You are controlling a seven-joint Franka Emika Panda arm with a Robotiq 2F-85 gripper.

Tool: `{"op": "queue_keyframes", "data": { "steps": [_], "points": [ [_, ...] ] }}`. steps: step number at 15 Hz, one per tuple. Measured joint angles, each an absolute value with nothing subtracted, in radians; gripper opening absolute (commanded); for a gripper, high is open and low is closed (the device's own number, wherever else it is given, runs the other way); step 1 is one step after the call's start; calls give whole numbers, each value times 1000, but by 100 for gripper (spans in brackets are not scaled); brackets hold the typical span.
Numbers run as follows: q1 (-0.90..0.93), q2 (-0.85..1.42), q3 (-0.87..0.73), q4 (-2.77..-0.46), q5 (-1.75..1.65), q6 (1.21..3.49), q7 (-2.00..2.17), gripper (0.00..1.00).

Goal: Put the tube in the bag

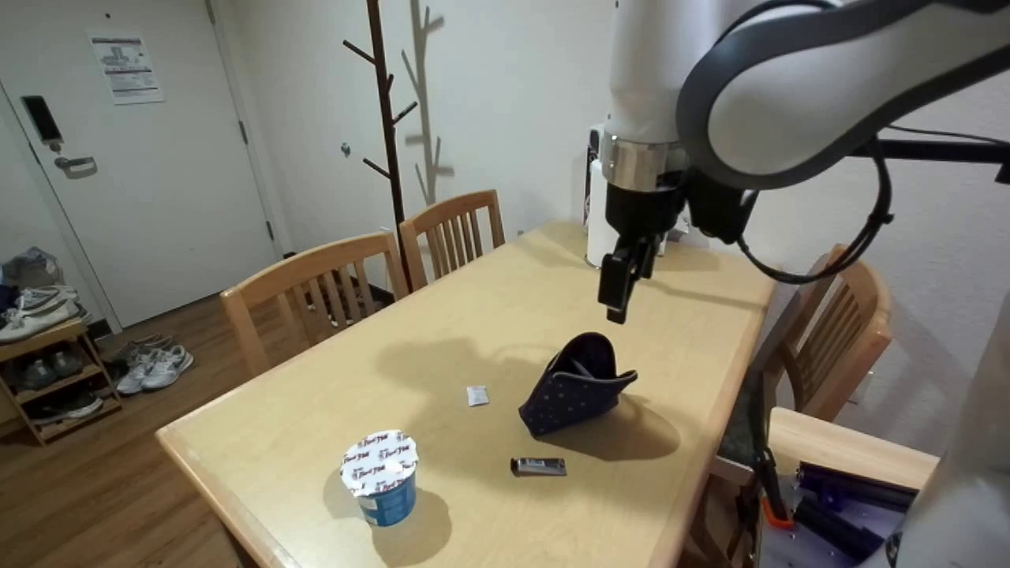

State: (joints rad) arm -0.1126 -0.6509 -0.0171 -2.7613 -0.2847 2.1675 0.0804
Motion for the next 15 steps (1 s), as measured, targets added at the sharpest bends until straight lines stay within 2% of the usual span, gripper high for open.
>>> {"op": "queue_keyframes", "data": {
  "steps": [3, 6, 10, 15],
  "points": [
    [-83, -529, -41, -2758, -278, 2433, 9, 100],
    [-7, -394, -93, -2735, -192, 2586, -130, 100],
    [140, -270, -190, -2690, -2, 2633, -382, 100],
    [163, -250, -205, -2677, 36, 2624, -441, 100]
  ]
}}
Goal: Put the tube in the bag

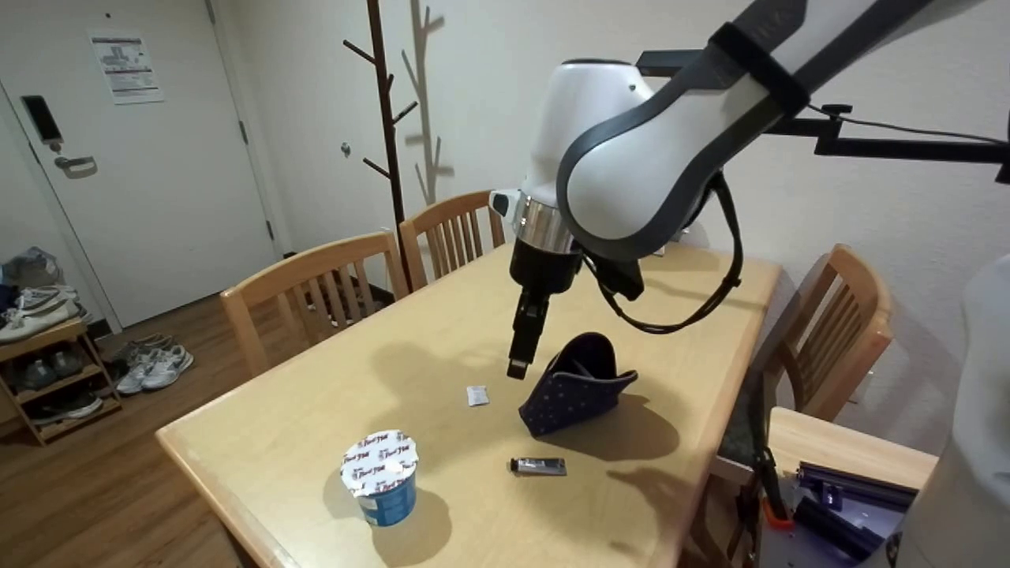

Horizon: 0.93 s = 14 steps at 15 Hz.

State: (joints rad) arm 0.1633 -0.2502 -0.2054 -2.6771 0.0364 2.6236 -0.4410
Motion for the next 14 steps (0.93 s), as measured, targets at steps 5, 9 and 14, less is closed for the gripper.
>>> {"op": "queue_keyframes", "data": {
  "steps": [5, 9, 14],
  "points": [
    [221, -208, -239, -2688, 273, 2514, -750, 100],
    [174, -133, -212, -2690, 259, 2480, -793, 100],
    [90, -10, -143, -2677, 115, 2653, -723, 100]
  ]
}}
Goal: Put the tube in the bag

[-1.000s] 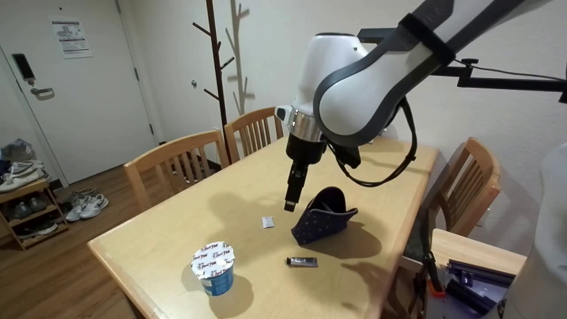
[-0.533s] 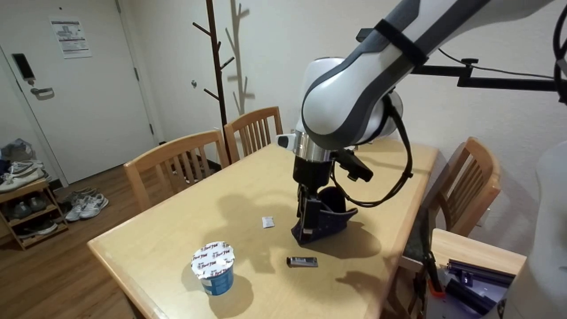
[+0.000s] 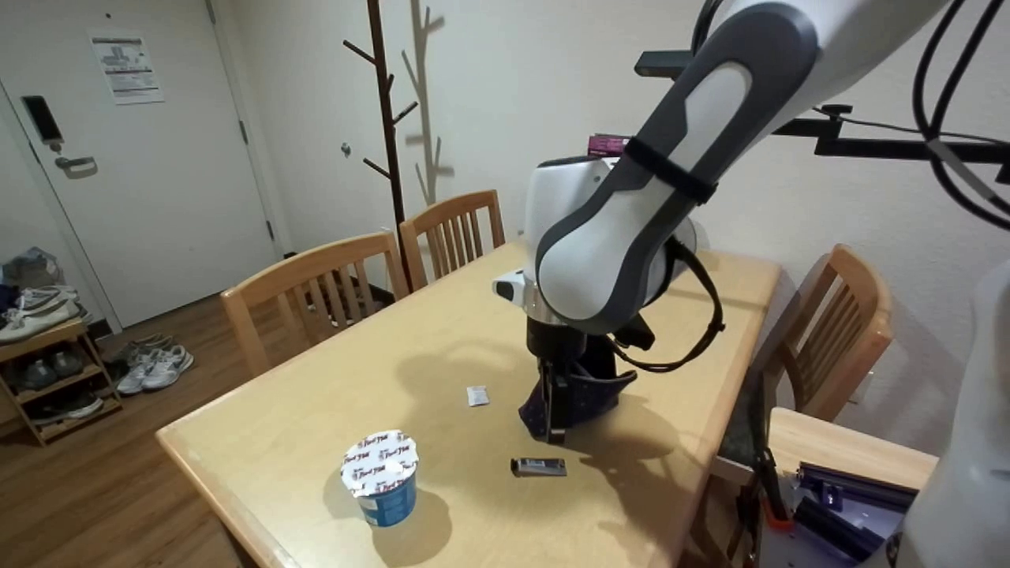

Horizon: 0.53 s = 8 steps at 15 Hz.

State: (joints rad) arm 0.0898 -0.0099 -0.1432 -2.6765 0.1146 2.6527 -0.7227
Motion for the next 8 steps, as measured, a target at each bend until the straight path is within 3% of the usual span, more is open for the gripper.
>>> {"op": "queue_keyframes", "data": {
  "steps": [8],
  "points": [
    [54, 108, -34, -2580, 112, 2692, -720, 100]
  ]
}}
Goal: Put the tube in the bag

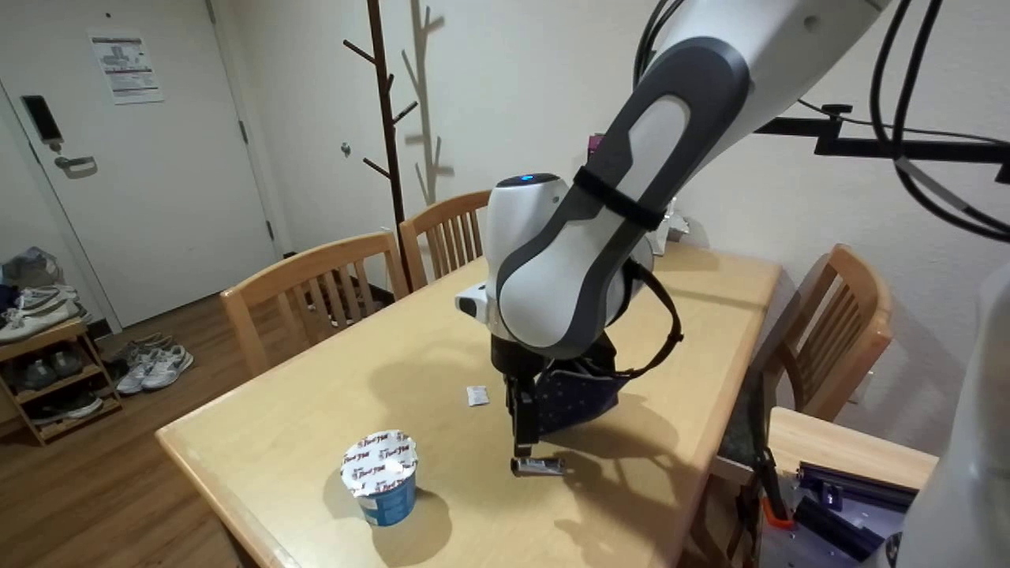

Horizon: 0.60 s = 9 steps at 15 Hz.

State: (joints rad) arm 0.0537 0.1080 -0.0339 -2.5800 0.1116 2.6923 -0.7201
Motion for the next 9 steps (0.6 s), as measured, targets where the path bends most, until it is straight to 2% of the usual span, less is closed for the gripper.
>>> {"op": "queue_keyframes", "data": {
  "steps": [9],
  "points": [
    [-25, 160, 15, -2598, 150, 2785, -743, 100]
  ]
}}
